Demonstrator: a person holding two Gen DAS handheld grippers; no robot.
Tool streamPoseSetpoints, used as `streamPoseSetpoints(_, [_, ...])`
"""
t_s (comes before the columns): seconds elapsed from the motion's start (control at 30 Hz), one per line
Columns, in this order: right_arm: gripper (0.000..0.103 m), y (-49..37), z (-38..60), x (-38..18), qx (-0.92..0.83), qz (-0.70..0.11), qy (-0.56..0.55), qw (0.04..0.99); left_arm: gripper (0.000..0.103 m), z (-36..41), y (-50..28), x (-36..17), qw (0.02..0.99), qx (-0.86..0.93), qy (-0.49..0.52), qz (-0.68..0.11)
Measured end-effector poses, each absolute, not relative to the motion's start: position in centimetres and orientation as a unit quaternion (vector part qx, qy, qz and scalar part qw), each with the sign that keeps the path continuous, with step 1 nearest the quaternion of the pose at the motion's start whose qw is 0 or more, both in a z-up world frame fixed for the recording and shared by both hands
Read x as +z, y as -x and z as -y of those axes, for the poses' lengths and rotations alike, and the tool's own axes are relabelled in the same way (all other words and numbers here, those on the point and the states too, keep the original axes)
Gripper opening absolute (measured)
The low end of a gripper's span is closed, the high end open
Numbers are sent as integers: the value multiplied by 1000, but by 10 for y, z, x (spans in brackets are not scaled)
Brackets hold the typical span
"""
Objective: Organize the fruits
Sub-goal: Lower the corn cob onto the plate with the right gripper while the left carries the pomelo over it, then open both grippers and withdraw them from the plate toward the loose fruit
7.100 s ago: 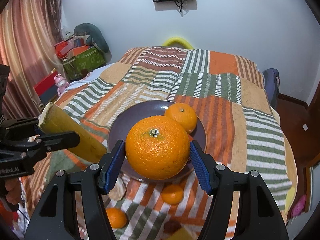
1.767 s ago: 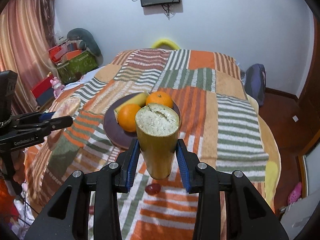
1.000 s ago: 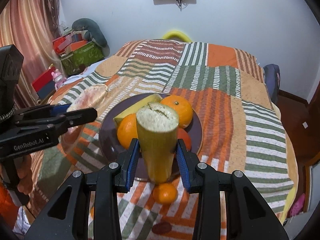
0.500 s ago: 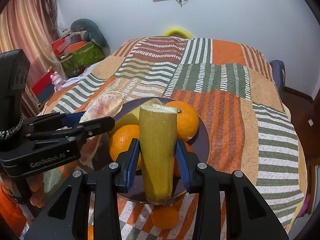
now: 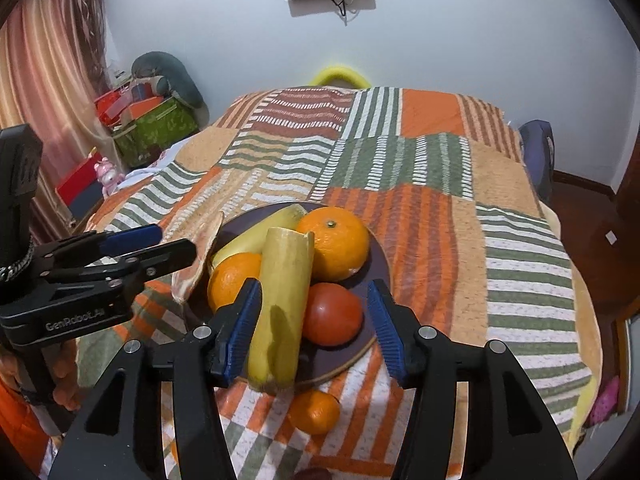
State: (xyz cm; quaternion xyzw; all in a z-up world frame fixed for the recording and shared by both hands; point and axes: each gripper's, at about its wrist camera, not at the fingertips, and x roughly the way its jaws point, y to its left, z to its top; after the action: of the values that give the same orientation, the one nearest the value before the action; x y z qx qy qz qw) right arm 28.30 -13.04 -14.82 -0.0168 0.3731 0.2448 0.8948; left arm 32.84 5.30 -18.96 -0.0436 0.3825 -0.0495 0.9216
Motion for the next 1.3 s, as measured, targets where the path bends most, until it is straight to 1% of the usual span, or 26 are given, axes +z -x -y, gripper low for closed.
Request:
streamPoseSetpoints(0.33, [51,-253,149,-132,237,-362,17,901,57,-43,-288,-168,924,-53,31,-378])
streamPoseSetpoints(0.6, [51,-223,162,-122,229,-356,14,906,57,-34,-255,-165,918,-64,40,-388])
streamPoseSetpoints(0.73, [52,-207,169,-123,224,-359,16,906,57,-24,-240,-177,910,-67,30,-409])
streamPoseSetpoints(0.83, [56,-200,174,-126,218,-361,16,907,57,-16,-233,-191,901,-71,28,-427])
streamPoseSetpoints(1.1, [56,-191,184,-139,210,-377,14,902,57,9,-223,-225,880,-89,14,-467])
streamPoseSetpoints(1.2, [56,-188,186,-142,209,-381,13,900,53,15,-224,-236,872,-93,11,-481])
streamPoseSetpoints(1.3, [56,-187,188,-146,209,-387,13,898,46,19,-226,-245,865,-100,15,-492])
